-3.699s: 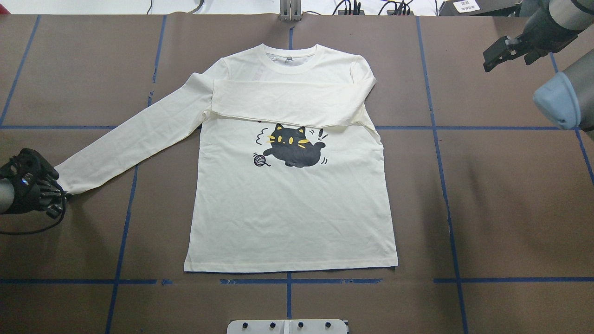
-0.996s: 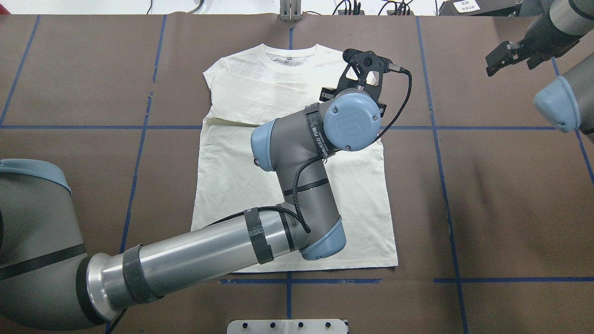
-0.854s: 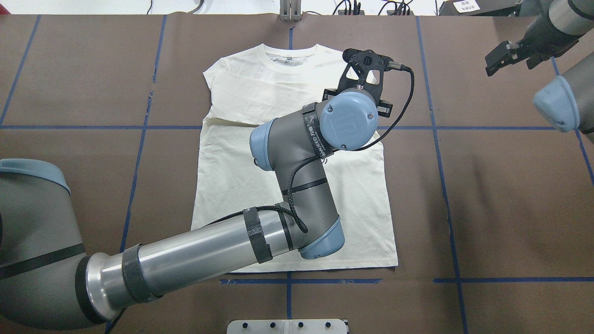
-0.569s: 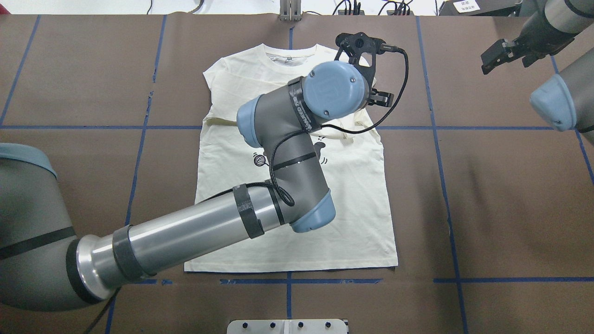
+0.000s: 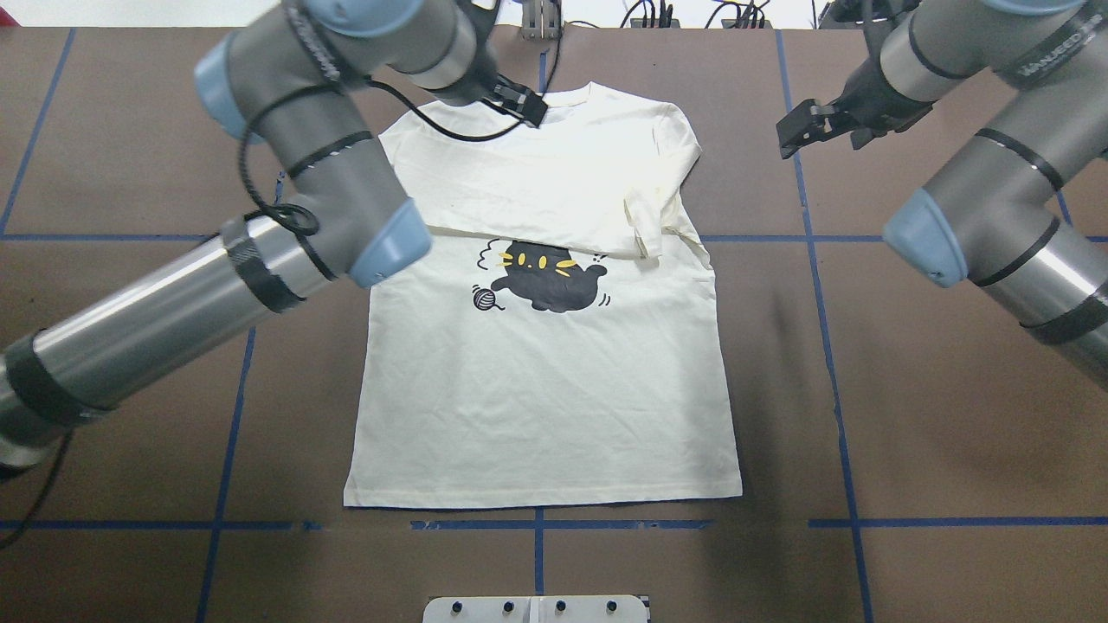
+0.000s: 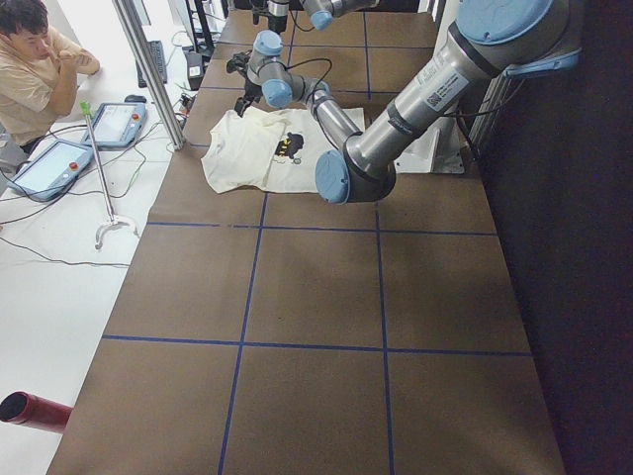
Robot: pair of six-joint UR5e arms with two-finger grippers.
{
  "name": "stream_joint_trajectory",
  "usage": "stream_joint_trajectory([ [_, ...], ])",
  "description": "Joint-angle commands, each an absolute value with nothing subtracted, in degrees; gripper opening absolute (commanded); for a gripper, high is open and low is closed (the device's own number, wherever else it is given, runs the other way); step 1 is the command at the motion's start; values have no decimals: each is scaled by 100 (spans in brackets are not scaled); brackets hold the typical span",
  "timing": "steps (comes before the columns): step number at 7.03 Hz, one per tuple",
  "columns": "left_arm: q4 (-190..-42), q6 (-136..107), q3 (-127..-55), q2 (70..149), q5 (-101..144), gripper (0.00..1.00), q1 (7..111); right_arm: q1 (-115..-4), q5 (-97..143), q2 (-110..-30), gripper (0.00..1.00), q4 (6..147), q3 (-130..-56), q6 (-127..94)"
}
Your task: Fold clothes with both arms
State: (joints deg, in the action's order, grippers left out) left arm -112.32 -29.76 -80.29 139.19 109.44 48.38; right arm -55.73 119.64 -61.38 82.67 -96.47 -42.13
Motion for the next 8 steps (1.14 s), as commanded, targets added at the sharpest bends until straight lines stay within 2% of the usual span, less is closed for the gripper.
stream_joint_trajectory([
  [1,-11267,-1072,-8183,13134,11537,100,5928,-4899,11254,-5147,99,8506,-9004,-4990],
  [3,-11311,-424,-8191,12789,11996,100,6450,-4327,10472,-4432,99,9076,-8501,-5045],
  [6,-11312,-501,-8174,12744,12006,100,6451,-3589,9208,-3773,98,9132,-7502,-4949],
  [8,-11311,-859,-8147,12727,12006,100,6425,-3367,8720,-3814,97,9132,-7304,-4363],
])
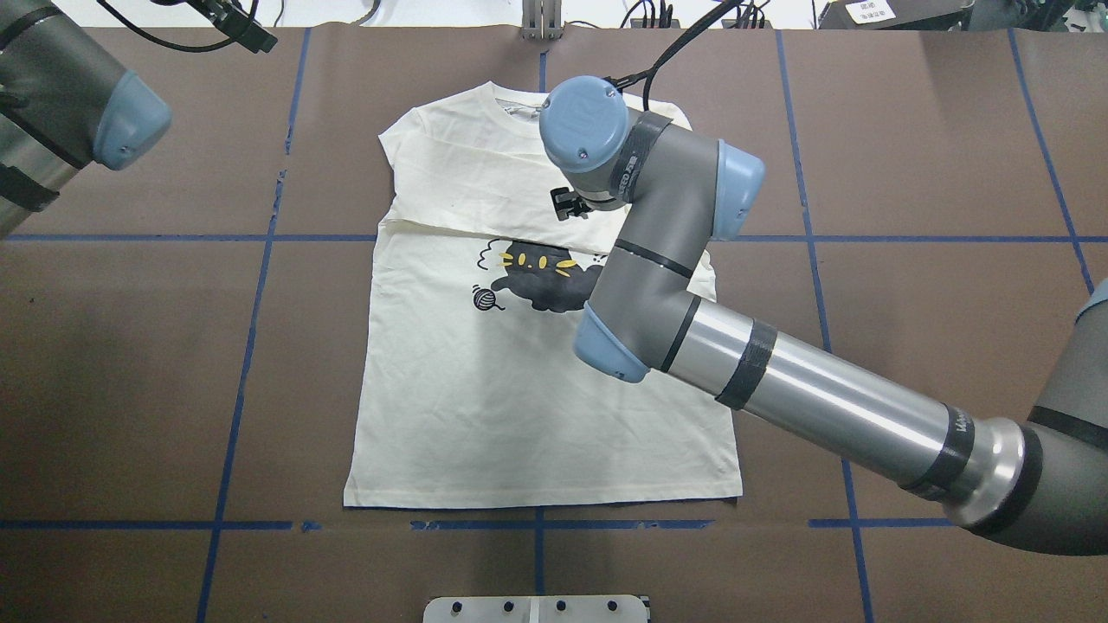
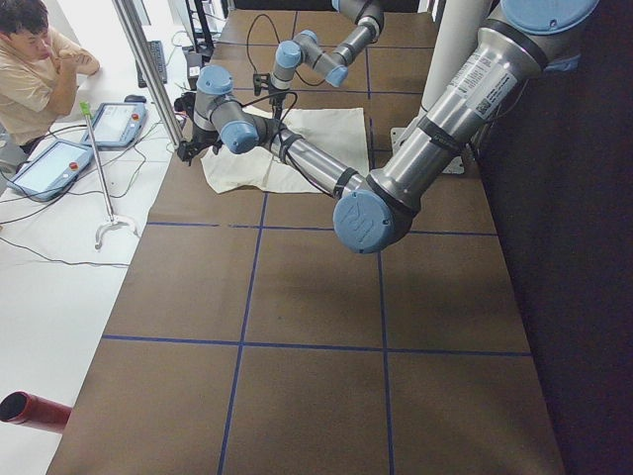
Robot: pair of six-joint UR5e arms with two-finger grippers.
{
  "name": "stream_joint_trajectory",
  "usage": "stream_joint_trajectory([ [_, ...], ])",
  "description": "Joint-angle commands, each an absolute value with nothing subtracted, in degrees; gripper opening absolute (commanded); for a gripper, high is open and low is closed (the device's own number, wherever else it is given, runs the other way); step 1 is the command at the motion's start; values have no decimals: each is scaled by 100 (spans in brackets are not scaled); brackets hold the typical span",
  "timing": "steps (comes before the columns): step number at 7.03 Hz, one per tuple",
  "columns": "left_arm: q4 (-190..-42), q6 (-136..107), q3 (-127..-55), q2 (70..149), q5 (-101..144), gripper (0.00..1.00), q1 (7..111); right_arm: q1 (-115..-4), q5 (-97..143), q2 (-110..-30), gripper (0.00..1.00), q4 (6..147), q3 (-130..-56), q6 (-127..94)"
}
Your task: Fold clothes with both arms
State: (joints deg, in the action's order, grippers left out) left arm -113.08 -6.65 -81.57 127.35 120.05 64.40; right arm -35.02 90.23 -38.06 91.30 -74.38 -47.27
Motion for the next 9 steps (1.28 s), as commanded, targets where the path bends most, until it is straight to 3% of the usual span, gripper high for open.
stream_joint_trajectory([
  [1,-11312,-948,-8147,12727,12006,100,6399,-3358,8510,-3901,96,9132,-7269,-3916],
  [6,-11839,-1151,-7822,12683,12006,100,6319,-3436,8235,-4263,92,9132,-7286,-2971],
  [9,-11848,-1291,-7857,12700,12006,100,6258,-3901,8279,-4813,92,9123,-7731,-2148],
])
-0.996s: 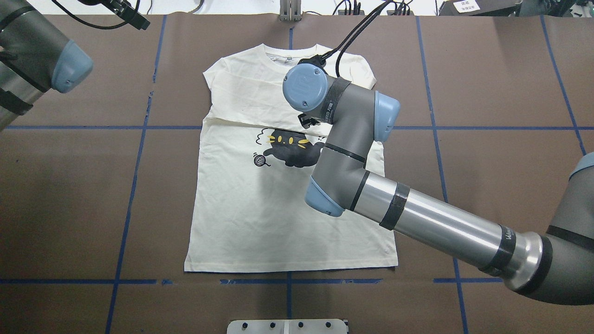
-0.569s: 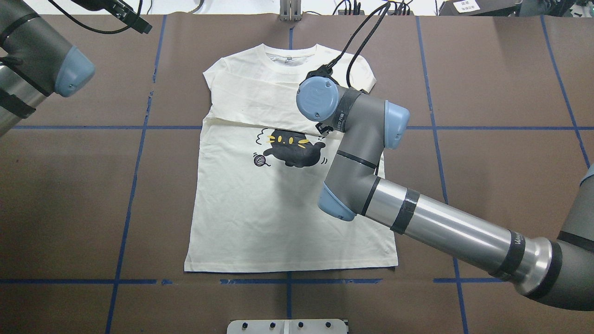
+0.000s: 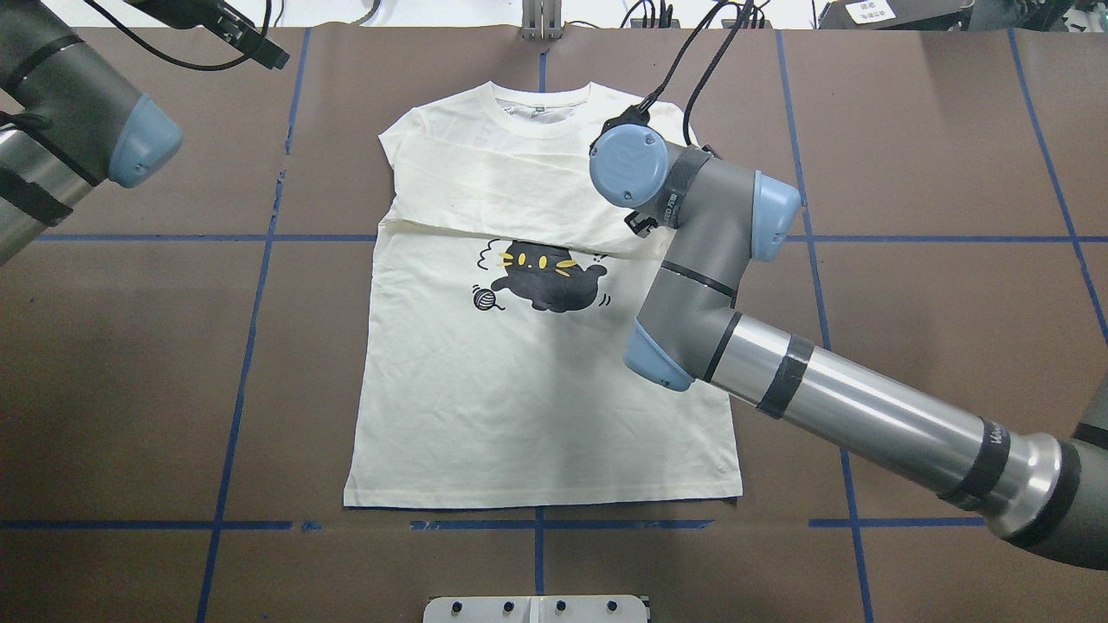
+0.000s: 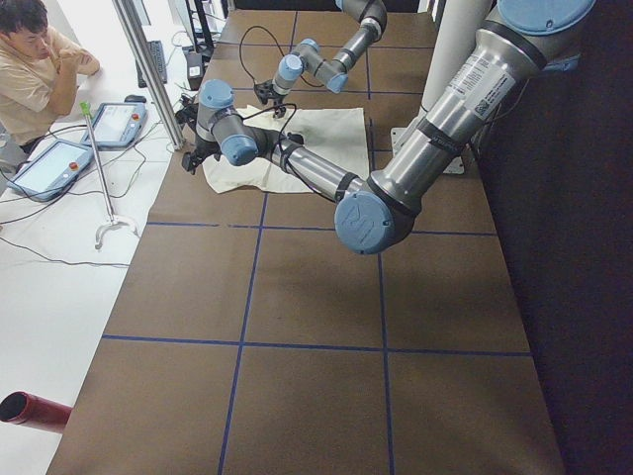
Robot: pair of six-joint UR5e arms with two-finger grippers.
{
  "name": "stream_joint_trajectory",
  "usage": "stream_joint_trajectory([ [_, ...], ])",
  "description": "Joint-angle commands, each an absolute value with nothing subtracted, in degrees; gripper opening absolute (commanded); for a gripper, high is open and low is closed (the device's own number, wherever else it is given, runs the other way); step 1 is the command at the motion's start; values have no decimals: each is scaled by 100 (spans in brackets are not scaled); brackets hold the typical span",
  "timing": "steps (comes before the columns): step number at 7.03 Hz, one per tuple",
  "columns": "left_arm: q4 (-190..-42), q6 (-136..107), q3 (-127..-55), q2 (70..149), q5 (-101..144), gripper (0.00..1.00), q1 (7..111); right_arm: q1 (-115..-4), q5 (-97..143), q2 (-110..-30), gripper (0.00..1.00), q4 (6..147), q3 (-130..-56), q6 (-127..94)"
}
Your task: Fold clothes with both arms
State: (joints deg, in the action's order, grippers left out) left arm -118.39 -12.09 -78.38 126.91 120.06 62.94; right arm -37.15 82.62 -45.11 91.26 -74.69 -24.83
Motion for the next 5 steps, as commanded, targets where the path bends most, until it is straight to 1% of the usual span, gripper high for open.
stream_joint_trajectory([
  [1,-11848,-1405,-7875,12709,12006,100,6223,-4024,8305,-5173,92,9114,-8074,-2023],
  [2,-11978,-1458,-7875,12700,12006,100,6153,-4199,8506,-5229,93,9097,-8164,-2004],
  [3,-12093,-1659,-7892,12691,12006,100,6118,-4375,9117,-5221,99,9053,-8296,-2108],
  [4,-12094,-2270,-8075,12578,11997,100,5978,-4551,9880,-5256,100,9053,-8706,-2492],
  [5,-12146,-3199,-8564,12220,11997,100,5811,-4579,10357,-5473,100,9044,-9180,-3096],
])
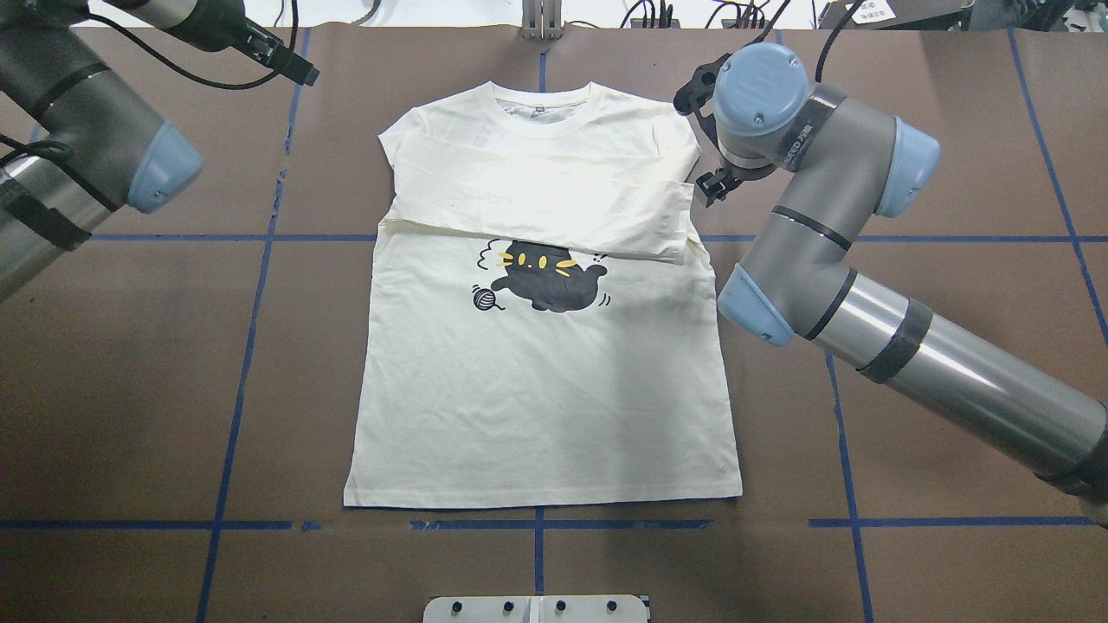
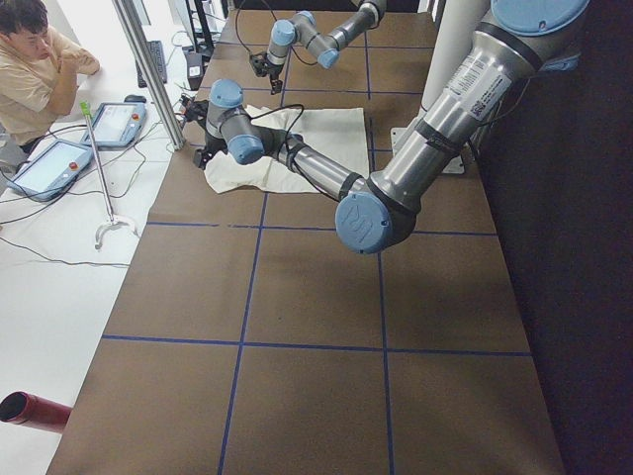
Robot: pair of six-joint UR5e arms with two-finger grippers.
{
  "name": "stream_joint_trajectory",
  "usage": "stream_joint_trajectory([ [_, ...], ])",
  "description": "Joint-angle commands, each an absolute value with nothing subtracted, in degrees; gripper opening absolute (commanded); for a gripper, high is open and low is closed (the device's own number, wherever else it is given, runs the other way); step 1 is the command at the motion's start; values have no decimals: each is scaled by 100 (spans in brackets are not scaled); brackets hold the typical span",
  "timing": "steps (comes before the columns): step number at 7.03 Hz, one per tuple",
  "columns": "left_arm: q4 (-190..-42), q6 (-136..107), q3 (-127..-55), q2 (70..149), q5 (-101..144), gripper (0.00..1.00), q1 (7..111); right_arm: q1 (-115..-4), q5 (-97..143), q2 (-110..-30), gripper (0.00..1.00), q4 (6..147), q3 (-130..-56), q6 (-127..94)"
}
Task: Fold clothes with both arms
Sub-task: 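Move both grippers down to the shirt hem corners nearest the robot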
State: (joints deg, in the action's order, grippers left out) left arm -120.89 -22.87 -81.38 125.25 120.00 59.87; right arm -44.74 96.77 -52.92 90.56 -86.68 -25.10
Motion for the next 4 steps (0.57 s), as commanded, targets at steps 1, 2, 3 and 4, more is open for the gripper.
stream_joint_trajectory([
  [1,-12146,-3887,-9161,11799,11962,100,5522,-4579,10501,-5850,100,9053,-9828,-3651],
  [2,-12155,-4555,-9872,11282,11918,100,5224,-4570,10903,-6280,100,9044,-10427,-4439],
  [3,-12147,-5414,-10558,10867,11779,100,4916,-4292,10933,-6815,100,8887,-11068,-5674],
  [4,-12138,-6006,-10991,10541,11142,100,4278,-3898,10803,-7377,100,8320,-11413,-6591],
])
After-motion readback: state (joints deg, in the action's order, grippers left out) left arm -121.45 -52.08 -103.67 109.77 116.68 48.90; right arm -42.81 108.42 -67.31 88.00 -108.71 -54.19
